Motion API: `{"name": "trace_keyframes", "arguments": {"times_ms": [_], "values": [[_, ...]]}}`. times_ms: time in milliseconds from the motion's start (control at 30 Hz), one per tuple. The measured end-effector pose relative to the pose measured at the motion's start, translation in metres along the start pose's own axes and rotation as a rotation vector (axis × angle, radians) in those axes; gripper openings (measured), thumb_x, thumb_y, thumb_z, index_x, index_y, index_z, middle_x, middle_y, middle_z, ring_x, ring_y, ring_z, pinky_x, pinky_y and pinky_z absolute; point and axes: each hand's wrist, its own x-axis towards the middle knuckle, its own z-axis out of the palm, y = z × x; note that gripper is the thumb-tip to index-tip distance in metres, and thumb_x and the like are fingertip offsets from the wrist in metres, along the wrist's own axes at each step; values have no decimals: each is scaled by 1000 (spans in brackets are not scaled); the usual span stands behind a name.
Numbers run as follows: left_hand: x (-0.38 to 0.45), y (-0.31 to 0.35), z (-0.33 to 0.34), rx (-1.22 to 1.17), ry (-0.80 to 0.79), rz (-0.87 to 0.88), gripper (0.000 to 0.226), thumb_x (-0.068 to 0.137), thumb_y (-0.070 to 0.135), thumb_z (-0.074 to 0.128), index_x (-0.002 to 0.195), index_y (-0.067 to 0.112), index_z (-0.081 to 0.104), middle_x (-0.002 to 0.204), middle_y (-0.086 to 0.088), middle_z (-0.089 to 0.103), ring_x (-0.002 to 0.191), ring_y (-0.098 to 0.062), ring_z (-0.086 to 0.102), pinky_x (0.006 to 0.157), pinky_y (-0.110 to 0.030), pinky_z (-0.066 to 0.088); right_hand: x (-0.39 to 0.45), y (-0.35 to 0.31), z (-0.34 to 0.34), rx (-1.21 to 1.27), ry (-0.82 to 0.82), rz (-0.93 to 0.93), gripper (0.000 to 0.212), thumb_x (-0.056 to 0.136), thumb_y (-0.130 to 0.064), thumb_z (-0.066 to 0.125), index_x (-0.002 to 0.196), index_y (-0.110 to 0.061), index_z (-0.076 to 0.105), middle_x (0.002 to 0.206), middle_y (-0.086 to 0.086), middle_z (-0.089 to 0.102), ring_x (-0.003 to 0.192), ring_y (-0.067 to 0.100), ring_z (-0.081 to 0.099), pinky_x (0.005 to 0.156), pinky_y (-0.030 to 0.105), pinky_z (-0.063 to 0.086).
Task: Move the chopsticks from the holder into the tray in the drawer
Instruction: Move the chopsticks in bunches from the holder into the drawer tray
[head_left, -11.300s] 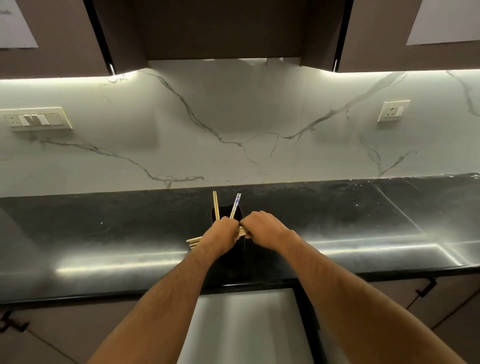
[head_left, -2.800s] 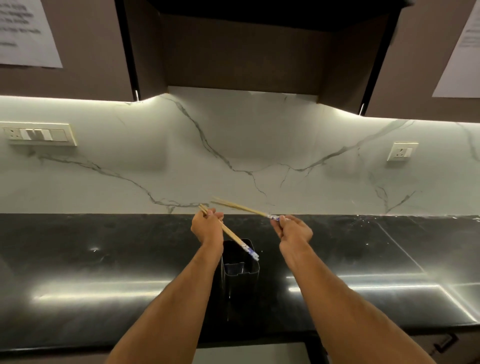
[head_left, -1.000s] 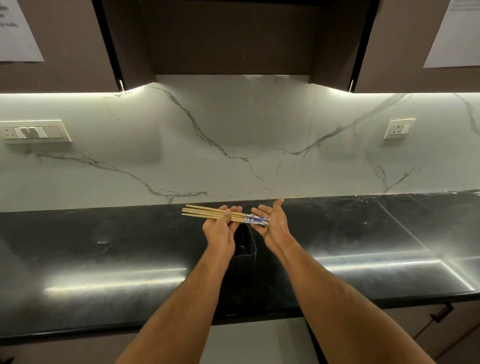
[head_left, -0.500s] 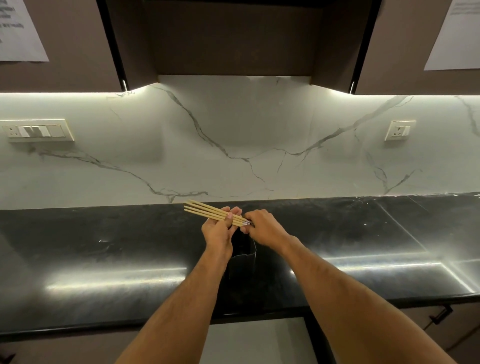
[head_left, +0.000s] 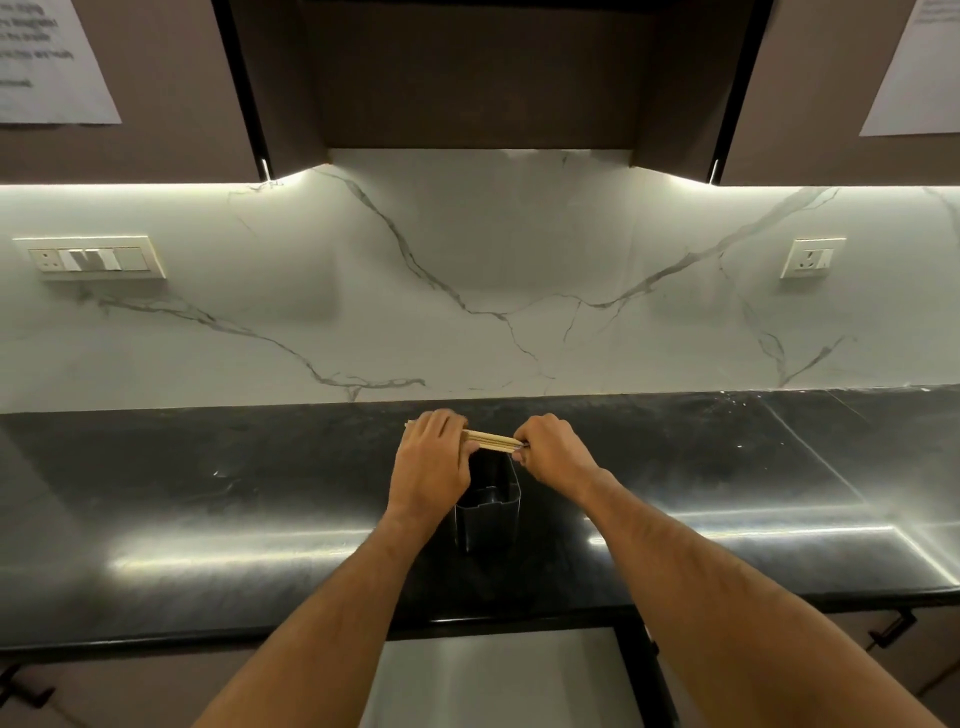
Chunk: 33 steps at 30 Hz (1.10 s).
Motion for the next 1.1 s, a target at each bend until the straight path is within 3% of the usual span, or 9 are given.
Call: {"name": "trace_keyframes", "arguments": {"times_ms": [100, 233, 367, 533, 600, 667, 800, 933, 1100], "values": [[11, -5, -1, 101, -285, 138, 44, 90, 25, 72, 129, 10, 61, 128, -8, 66, 119, -24, 61, 109, -43, 47, -2, -8, 1, -43, -20, -53, 12, 96, -17, 63, 94, -14, 74, 72, 1, 67, 64, 13, 64, 69, 33, 59], [15, -2, -6, 173, -525, 101, 2, 96, 22, 60, 98, 23, 61, 91, 3, 68, 75, -14, 58, 75, -30, 47, -4, -15, 0, -128, -50, -139, 14, 96, -16, 60, 93, -16, 74, 71, 0, 65, 64, 14, 62, 69, 32, 57], [16, 0, -9, 150, -632, 46, 7, 98, 18, 59, 97, 20, 65, 82, 0, 63, 72, -16, 60, 73, -32, 52, -6, -7, 0, -134, -102, -179, 15, 96, -27, 63, 103, -19, 74, 78, -3, 66, 69, 11, 62, 68, 28, 52], [14, -2, -7, 61, -644, -59, 16, 98, 18, 58, 92, 15, 72, 80, -3, 67, 73, -17, 62, 75, -33, 54, -12, 11, -4, 653, 153, 216, 59, 95, -69, 37, 100, -19, 68, 82, -2, 66, 76, 12, 62, 79, 32, 50], [14, -2, -5, 33, -647, -71, 17, 99, 18, 57, 90, 15, 72, 78, -2, 66, 71, -16, 62, 73, -30, 53, -9, 19, -6, 965, 144, 477, 74, 99, -65, 23, 130, -8, 59, 114, 9, 68, 108, 24, 64, 100, 44, 49], [16, 3, -3, 9, -661, -74, 16, 99, 18, 58, 93, 14, 72, 81, -3, 68, 74, -17, 64, 76, -32, 55, -10, 21, -3, 1061, 62, 546, 79, 100, -64, 18, 142, -4, 47, 136, 16, 59, 129, 33, 54, 112, 53, 40], [19, 14, -1, -22, -689, -74, 13, 99, 18, 59, 98, 14, 71, 87, -4, 69, 78, -16, 65, 81, -33, 56, -9, 10, 2, 1136, 34, 538, 79, 100, -63, 19, 140, -2, 49, 133, 19, 61, 122, 33, 59, 109, 53, 44], [15, 11, -3, -6, -715, -83, 13, 99, 18, 59, 97, 14, 71, 87, -4, 69, 78, -15, 65, 81, -32, 56, -12, 17, 3, 819, 68, 409, 68, 103, -58, 26, 131, -5, 58, 124, 15, 66, 119, 31, 60, 103, 50, 49], [8, 17, -3, 38, -709, -83, 13, 98, 17, 58, 97, 15, 71, 88, -3, 68, 77, -14, 64, 80, -31, 55, -24, 14, 5, -21, -70, -172, 45, 92, -40, 65, 132, -20, 58, 125, -2, 65, 111, 12, 60, 95, 33, 48]]}}
